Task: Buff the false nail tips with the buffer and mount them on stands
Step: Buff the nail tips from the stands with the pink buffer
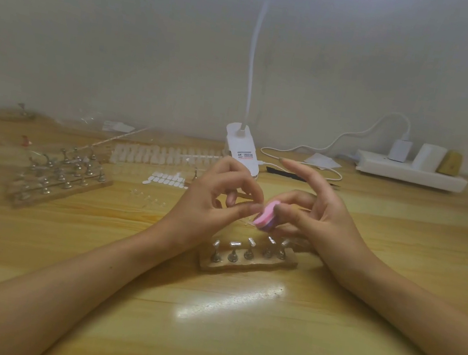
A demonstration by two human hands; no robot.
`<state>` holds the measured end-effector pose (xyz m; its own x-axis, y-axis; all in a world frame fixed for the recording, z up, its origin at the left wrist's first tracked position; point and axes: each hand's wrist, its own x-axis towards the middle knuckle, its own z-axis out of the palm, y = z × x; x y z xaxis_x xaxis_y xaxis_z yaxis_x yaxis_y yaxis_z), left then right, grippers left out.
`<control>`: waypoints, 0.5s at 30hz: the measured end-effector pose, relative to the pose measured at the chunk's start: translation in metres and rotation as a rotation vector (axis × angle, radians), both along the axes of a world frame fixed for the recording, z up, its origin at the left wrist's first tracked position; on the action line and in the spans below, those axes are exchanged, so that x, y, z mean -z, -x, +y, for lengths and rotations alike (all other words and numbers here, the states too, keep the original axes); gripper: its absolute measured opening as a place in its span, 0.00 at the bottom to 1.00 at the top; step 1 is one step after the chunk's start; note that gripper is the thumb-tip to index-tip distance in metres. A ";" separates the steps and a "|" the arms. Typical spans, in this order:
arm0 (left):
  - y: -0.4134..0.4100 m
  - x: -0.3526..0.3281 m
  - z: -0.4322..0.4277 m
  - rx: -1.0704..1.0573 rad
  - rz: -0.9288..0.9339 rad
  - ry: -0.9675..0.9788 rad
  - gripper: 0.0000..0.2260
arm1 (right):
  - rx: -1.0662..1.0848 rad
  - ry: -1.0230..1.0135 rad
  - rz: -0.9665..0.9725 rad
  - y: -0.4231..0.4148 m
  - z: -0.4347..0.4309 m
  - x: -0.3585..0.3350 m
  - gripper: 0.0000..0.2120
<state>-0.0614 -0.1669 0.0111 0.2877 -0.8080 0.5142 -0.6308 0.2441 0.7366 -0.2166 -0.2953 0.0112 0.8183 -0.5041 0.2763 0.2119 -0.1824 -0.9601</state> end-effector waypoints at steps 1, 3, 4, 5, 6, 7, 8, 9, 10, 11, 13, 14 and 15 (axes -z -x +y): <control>0.000 0.000 0.000 0.002 0.005 0.000 0.02 | 0.045 -0.038 -0.017 0.001 -0.002 0.000 0.31; 0.000 -0.001 0.000 -0.009 0.018 0.002 0.02 | 0.071 -0.063 -0.025 0.001 -0.003 0.000 0.32; 0.000 -0.001 0.000 -0.014 0.018 0.003 0.02 | 0.033 -0.032 -0.007 0.001 -0.002 -0.001 0.32; 0.000 -0.001 -0.001 -0.014 0.015 0.002 0.02 | -0.010 0.008 0.013 0.000 0.000 -0.001 0.32; 0.001 -0.001 -0.001 -0.009 0.012 -0.001 0.02 | -0.027 0.035 0.018 0.000 0.001 0.000 0.32; 0.001 -0.001 -0.001 0.000 0.009 -0.003 0.02 | -0.006 0.024 0.008 -0.001 0.001 0.000 0.32; 0.001 -0.001 -0.001 0.008 0.010 -0.005 0.02 | 0.035 -0.013 -0.009 0.000 -0.001 0.000 0.32; 0.001 -0.001 -0.001 0.012 0.014 -0.004 0.02 | 0.067 -0.046 -0.023 0.000 -0.004 0.001 0.32; 0.001 -0.001 0.000 0.013 0.016 -0.003 0.02 | 0.080 -0.061 -0.026 0.000 -0.005 0.001 0.32; 0.001 -0.001 0.000 0.012 0.014 -0.002 0.02 | 0.070 -0.061 -0.017 0.000 -0.005 0.001 0.31; 0.001 -0.001 0.000 0.018 0.012 -0.005 0.02 | 0.047 -0.052 -0.002 -0.001 -0.004 0.000 0.31; 0.001 -0.001 0.000 0.016 0.015 -0.006 0.02 | 0.051 -0.059 -0.004 -0.001 -0.004 0.001 0.30; 0.000 0.000 0.000 0.007 0.018 -0.005 0.02 | 0.057 -0.066 -0.007 -0.001 -0.005 0.001 0.30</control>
